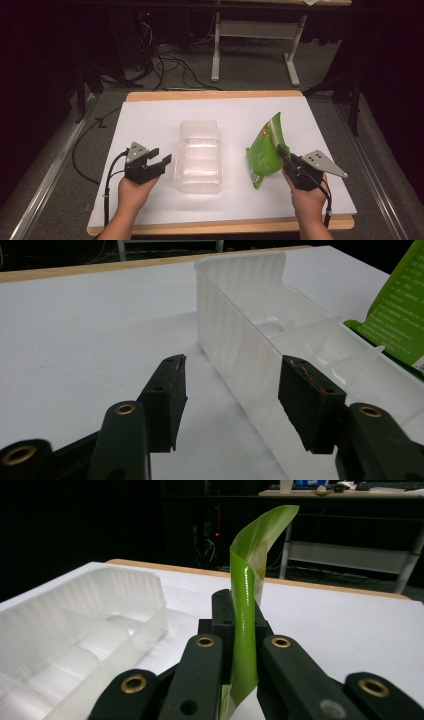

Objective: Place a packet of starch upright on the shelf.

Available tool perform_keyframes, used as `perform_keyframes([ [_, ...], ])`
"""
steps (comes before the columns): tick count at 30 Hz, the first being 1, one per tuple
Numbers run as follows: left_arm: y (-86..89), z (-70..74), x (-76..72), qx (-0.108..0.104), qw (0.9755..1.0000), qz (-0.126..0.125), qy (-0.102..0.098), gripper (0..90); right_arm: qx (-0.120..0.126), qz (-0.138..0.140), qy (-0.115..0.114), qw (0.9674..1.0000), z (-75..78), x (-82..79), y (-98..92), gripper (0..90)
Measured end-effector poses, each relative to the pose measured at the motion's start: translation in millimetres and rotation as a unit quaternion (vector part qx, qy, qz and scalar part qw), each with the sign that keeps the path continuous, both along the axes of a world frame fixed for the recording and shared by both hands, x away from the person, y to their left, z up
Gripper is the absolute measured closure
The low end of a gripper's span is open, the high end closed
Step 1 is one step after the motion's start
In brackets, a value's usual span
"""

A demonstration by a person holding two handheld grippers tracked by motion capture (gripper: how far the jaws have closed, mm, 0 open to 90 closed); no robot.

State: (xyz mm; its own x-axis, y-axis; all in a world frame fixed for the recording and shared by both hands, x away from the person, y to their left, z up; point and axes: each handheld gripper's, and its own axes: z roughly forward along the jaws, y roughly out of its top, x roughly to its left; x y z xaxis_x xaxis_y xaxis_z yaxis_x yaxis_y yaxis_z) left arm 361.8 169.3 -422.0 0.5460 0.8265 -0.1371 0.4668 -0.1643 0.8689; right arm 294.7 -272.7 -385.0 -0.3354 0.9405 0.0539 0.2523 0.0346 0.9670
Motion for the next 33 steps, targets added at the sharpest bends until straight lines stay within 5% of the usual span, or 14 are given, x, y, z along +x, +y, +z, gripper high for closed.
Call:
perform_keyframes([
  [5, -0.6, 0.1, -0.7, -0.001, 1.0, -0.003, 0.001, 45.1, 0.015, 0.011, 0.018, 0.9997, -5.6, 4.4, 0.8, 77.2],
  [6, -1.4, -0.3, -0.8, 0.001, 1.0, -0.005, 0.003, 45.0, 0.026, 0.021, 0.04, 0.9986, -13.5, 10.1, -0.3, 73.9],
  [9, -2.5, -0.5, -1.2, 0.002, 1.0, -0.007, 0.002, 45.0, 0.035, 0.028, 0.06, 0.9972, -20.7, 14.8, -1.3, 74.2],
  [25, 2.7, 0.6, -5.1, 0.004, 1.0, 0.0, -0.002, 45.0, 0.016, 0.034, 0.079, 0.9962, -22.8, 22.1, 5.3, 84.5],
  [33, 11.0, 0.5, -10.9, 0.004, 0.9999, 0.011, -0.001, 45.0, -0.024, 0.051, 0.071, 0.9959, -14.9, 29.0, 6.8, 89.9],
])
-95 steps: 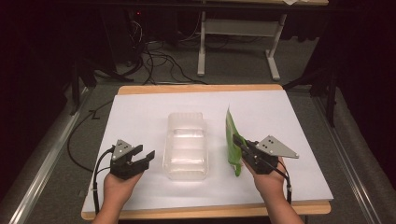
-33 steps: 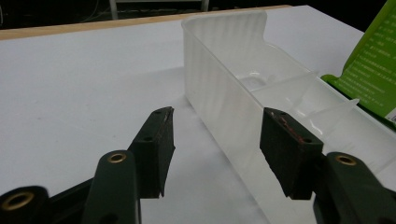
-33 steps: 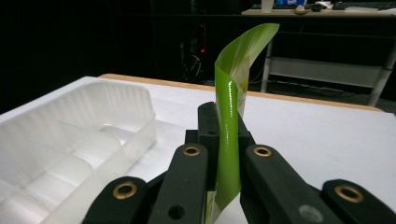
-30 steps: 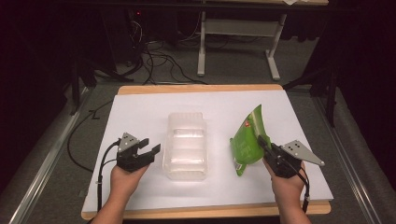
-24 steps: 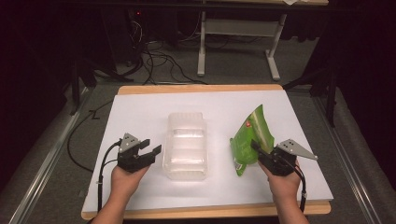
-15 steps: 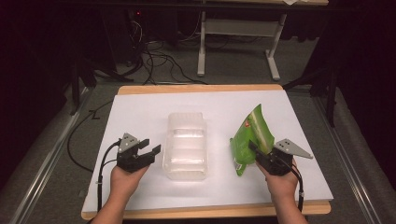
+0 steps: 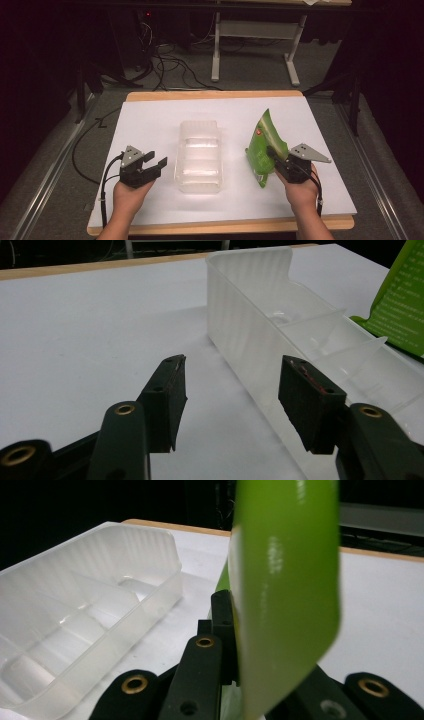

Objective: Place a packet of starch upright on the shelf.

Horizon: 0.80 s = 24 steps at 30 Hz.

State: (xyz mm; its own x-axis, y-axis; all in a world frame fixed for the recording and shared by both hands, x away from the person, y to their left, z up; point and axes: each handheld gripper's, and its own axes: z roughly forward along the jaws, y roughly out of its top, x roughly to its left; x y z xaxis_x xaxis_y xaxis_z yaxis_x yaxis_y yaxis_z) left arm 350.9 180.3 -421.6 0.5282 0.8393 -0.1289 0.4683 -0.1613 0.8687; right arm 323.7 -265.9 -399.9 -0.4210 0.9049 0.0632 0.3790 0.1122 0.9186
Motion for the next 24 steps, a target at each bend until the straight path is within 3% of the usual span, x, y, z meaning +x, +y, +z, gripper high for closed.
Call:
perform_keyframes([
  [6, 6.9, -0.2, -7.0, 0.0, 1.0, 0.007, 0.001, 44.9, -0.015, 0.021, -0.012, 0.9996, 7.3, 4.9, -0.1, 90.0],
  [16, 16.3, 0.0, -15.3, 0.005, 0.9998, 0.021, -0.004, 44.6, 0.004, 0.064, -0.044, 0.997, 24.1, 9.3, -5.9, 90.0],
  [17, 18.0, 0.3, -16.8, 0.005, 0.9997, 0.024, -0.004, 44.6, 0.007, 0.085, -0.052, 0.995, 30.0, 8.9, -3.0, 90.0],
  [19, 19.0, 0.4, -17.7, 0.006, 0.9997, 0.025, -0.004, 44.6, 0.008, 0.089, -0.053, 0.9946, 31.1, 8.7, -2.0, 90.0],
  [20, 19.4, 0.1, -18.5, 0.009, 0.9996, 0.025, -0.004, 44.5, 0.01, 0.108, -0.059, 0.9923, 36.1, 8.7, 3.0, 90.0],
  [24, 19.4, -1.0, -19.2, 0.013, 0.9995, 0.027, -0.003, 44.5, 0.012, 0.131, -0.068, 0.989, 41.5, 9.8, 10.5, 90.0],
])
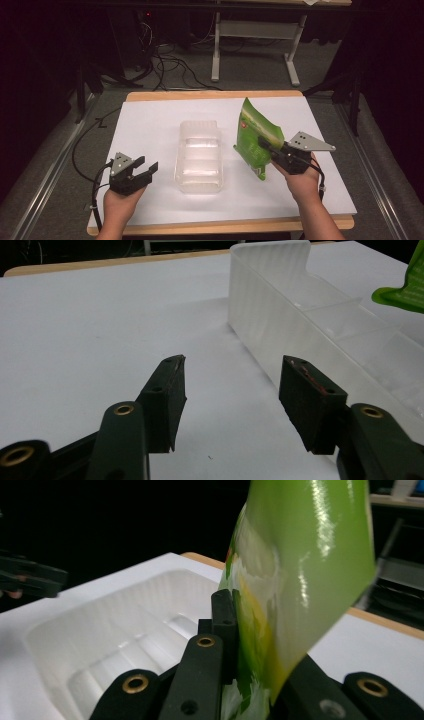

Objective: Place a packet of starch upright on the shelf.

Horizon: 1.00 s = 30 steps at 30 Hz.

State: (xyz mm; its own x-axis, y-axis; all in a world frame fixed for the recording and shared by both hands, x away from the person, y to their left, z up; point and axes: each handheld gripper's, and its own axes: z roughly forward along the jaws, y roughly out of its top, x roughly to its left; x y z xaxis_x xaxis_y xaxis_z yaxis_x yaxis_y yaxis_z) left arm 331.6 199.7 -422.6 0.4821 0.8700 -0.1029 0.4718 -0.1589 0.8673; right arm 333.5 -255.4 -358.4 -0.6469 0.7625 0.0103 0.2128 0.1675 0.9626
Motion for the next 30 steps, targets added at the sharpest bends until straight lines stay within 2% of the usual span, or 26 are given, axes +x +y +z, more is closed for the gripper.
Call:
perform_keyframes([
  [3, -0.7, -1.1, -0.8, 0.004, 1.0, 0.001, 0.0, 44.5, 0.005, 0.031, -0.006, 0.9995, 7.2, 2.3, 14.4, 90.0],
  [7, -1.4, -2.3, -0.8, 0.007, 1.0, 0.002, 0.003, 44.5, 0.005, 0.05, -0.012, 0.9986, 12.1, 5.3, 23.8, 90.0],
  [9, -2.5, -3.5, -0.7, 0.008, 1.0, 0.004, 0.004, 44.5, 0.015, 0.071, -0.016, 0.9973, 16.8, 8.1, 32.4, 90.0],
  [10, -2.5, -3.5, -0.7, 0.008, 1.0, 0.004, 0.004, 44.5, 0.015, 0.071, -0.016, 0.9973, 16.8, 8.1, 32.4, 90.0],
  [11, -2.9, -4.2, -0.3, 0.011, 0.9999, 0.004, 0.004, 44.4, 0.021, 0.088, -0.017, 0.9958, 19.8, 10.4, 38.1, 90.0],
  [14, -3.3, -5.6, 0.4, 0.009, 0.9999, 0.0, 0.006, 43.9, 0.029, 0.111, -0.017, 0.9932, 22.6, 14.3, 46.3, 90.0],
  [16, -3.6, -6.0, 0.4, 0.007, 1.0, -0.003, 0.005, 43.2, 0.03, 0.116, -0.018, 0.9926, 23.0, 15.4, 48.9, 90.0],
  [17, -5.0, -6.2, 0.0, 0.008, 1.0, -0.004, 0.004, 43.1, 0.032, 0.134, -0.017, 0.9903, 24.7, 18.5, 57.7, 90.0],
  [18, -6.3, -6.4, -0.5, 0.009, 0.9999, -0.006, 0.002, 43.1, 0.03, 0.137, -0.015, 0.9899, 25.2, 18.9, 59.4, 90.0],
  [23, -9.9, -7.6, -1.5, 0.017, 0.9998, -0.008, 0.003, 42.9, 0.03, 0.173, -0.016, 0.9844, 28.3, 24.6, 75.5, 90.0],
  [27, -9.5, -8.4, -1.1, 0.019, 0.9998, -0.005, 0.005, 42.8, 0.032, 0.199, -0.011, 0.9794, 27.8, 26.7, 85.3, 90.0],
  [30, -9.2, -8.0, -1.4, 0.017, 0.9998, -0.003, 0.004, 42.9, 0.026, 0.211, -0.008, 0.9771, 25.7, 26.8, 91.2, 90.0],
])
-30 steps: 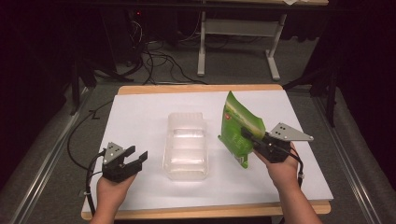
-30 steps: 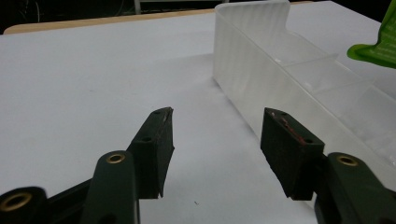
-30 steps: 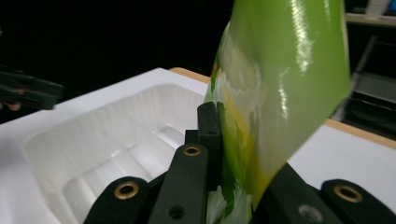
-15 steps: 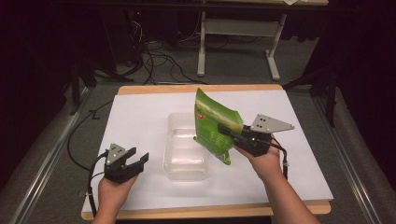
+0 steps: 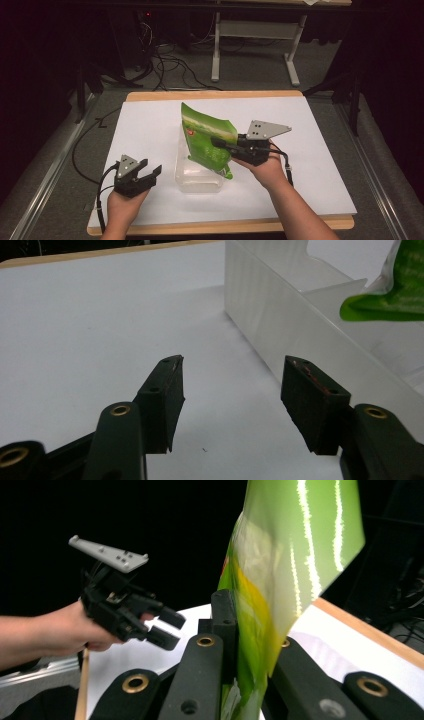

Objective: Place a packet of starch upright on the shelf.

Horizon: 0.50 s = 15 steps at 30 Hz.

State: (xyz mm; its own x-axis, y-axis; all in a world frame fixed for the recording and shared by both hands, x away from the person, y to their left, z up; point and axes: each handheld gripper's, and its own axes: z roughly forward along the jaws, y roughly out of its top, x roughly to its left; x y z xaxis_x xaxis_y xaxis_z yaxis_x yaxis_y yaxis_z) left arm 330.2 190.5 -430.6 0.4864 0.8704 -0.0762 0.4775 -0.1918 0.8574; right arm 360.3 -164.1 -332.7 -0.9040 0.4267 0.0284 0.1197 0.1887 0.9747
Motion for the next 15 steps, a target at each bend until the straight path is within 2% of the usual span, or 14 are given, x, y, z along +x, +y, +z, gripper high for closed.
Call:
perform_keyframes([
  [4, -0.9, 0.2, -0.5, 0.003, 1.0, 0.0, -0.001, 42.9, -0.01, 0.011, 0.004, 0.9999, -1.9, 1.1, 5.9, 90.0],
  [8, -0.5, 0.2, -0.3, 0.003, 1.0, 0.001, -0.001, 42.8, -0.021, 0.033, 0.015, 0.9991, -3.4, 7.7, 13.0, 90.0],
  [15, -1.3, -0.1, -0.7, 0.005, 1.0, 0.001, 0.0, 42.7, -0.023, 0.061, 0.039, 0.9971, -6.2, 22.2, 19.0, 90.0],
])
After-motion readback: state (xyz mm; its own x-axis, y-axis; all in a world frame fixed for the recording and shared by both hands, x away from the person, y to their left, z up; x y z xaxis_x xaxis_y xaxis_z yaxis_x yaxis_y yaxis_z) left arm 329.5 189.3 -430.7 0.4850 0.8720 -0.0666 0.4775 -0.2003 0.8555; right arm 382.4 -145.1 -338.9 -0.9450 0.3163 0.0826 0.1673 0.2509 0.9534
